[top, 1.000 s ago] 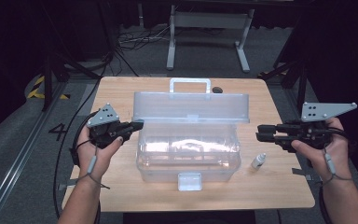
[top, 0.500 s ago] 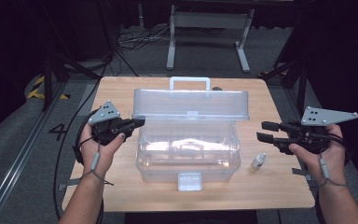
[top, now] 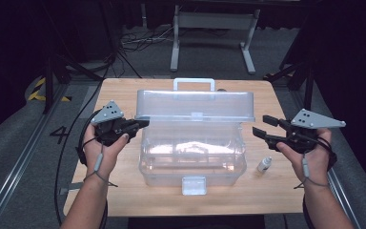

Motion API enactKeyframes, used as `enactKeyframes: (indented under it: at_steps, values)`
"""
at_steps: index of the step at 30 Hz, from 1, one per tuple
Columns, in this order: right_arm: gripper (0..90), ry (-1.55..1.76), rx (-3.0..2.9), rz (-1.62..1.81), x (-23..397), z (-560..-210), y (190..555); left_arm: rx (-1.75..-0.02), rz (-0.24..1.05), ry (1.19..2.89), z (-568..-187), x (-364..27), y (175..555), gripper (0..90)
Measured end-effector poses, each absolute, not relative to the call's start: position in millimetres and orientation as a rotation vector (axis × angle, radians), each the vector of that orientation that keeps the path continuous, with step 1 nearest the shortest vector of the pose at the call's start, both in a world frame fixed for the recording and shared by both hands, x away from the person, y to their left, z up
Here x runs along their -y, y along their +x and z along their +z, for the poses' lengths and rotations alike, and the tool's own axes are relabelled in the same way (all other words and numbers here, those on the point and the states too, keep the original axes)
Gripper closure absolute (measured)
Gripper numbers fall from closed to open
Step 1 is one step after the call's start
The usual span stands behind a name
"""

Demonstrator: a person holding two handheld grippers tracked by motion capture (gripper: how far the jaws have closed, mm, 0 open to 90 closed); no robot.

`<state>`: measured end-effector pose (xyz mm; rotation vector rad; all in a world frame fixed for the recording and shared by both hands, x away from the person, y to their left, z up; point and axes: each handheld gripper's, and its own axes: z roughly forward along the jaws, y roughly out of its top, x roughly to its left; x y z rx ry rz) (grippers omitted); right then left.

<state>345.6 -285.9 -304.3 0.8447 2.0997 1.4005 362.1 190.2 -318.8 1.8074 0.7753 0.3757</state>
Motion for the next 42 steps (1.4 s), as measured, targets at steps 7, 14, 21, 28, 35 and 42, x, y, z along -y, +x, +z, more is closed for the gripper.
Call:
enactKeyframes:
  at_steps: [7, 14, 21, 28, 35, 42]
  values:
    - [42.8, 0.878, -2.040, 1.386, 272, -312, 354, -0.768, 0.380, 1.806, -317, -190, 364, 89.4]
    - [43.0, 0.865, -1.986, 1.385, 259, -312, 363, -0.759, 0.384, 1.799, -315, -190, 367, 89.4]
    - [43.3, 0.872, -1.939, 1.378, 254, -312, 370, -0.756, 0.395, 1.791, -314, -189, 370, 89.5]
    - [44.3, 0.885, -1.884, 1.390, 252, -312, 375, -0.755, 0.396, 1.783, -313, -190, 372, 89.4]
    - [47.9, 0.888, -1.861, 1.387, 250, -308, 379, -0.763, 0.413, 1.773, -312, -188, 375, 89.3]
    - [51.7, 0.885, -1.856, 1.380, 248, -306, 381, -0.763, 0.414, 1.768, -311, -188, 376, 89.3]
